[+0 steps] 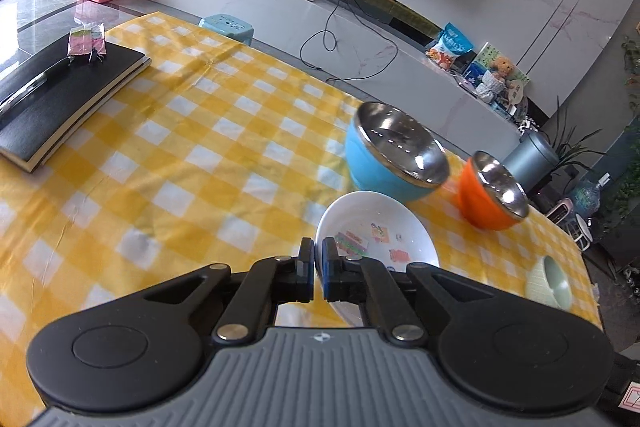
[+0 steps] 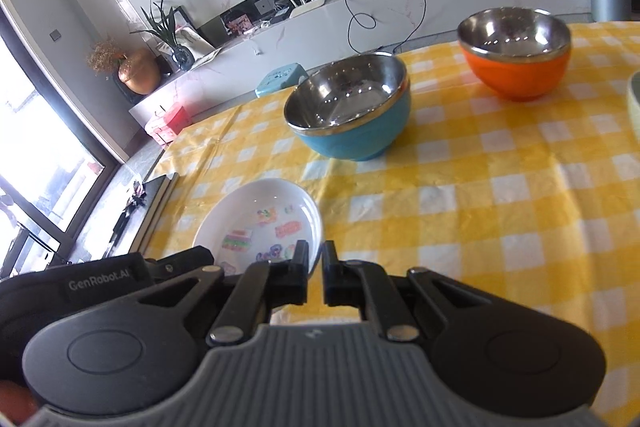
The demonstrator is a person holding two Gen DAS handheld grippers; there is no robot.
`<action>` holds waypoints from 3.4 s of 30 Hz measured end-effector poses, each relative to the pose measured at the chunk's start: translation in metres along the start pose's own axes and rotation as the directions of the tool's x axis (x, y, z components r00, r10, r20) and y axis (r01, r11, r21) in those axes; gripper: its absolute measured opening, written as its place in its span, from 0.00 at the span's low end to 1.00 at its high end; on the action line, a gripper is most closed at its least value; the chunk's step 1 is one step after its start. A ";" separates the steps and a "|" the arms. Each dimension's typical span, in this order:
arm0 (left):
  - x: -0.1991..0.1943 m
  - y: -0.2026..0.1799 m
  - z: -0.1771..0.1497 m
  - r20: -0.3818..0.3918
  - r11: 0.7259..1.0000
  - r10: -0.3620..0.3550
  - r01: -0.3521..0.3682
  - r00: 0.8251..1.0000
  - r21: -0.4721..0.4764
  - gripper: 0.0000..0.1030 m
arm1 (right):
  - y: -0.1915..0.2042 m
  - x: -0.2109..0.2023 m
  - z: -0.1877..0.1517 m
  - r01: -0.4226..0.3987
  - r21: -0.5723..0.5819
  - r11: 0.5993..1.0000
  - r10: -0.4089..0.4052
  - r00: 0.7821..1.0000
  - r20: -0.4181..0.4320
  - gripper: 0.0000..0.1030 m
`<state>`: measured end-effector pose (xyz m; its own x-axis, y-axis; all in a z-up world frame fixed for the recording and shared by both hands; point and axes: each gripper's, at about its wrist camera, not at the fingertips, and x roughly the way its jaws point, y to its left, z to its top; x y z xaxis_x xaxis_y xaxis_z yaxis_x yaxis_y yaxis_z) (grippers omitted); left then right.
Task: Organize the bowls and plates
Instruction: 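Lift the sticker plate with the left tool toward the Fruity plate, then lower the sticker plate onto the Fruity plate and open the left tool, then reach both tools to the rim of the blue steel bowl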
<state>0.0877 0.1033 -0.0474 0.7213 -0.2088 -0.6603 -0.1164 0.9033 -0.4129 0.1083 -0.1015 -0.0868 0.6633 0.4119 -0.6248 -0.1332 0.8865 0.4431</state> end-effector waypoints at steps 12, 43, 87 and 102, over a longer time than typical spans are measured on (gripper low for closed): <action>-0.050 -0.021 -0.047 -0.026 0.999 -0.054 0.054 0.998 0.002 0.03 | -0.011 -0.087 -0.041 0.008 -0.004 1.000 -0.008 0.999 0.048 0.03; -0.034 0.000 -0.093 -0.087 1.000 0.014 -0.015 0.996 -0.012 0.04 | -0.021 -0.076 -0.090 0.044 -0.039 0.998 -0.044 0.999 0.001 0.02; -0.050 -0.005 -0.074 -0.034 0.998 0.047 -0.045 0.998 0.054 0.49 | -0.018 -0.067 -0.081 0.029 -0.087 0.996 -0.026 0.999 0.039 0.26; -0.045 -0.048 -0.004 0.029 0.989 -0.002 -0.002 1.000 0.150 0.49 | -0.039 -0.088 -0.017 0.118 -0.068 0.991 -0.105 0.980 0.171 0.33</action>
<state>0.0584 0.0679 -0.0007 0.7407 -0.1999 -0.6414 -0.0146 0.9497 -0.3128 0.0419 -0.1685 -0.0599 0.7895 0.2748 -0.5488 -0.1037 0.9410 0.3220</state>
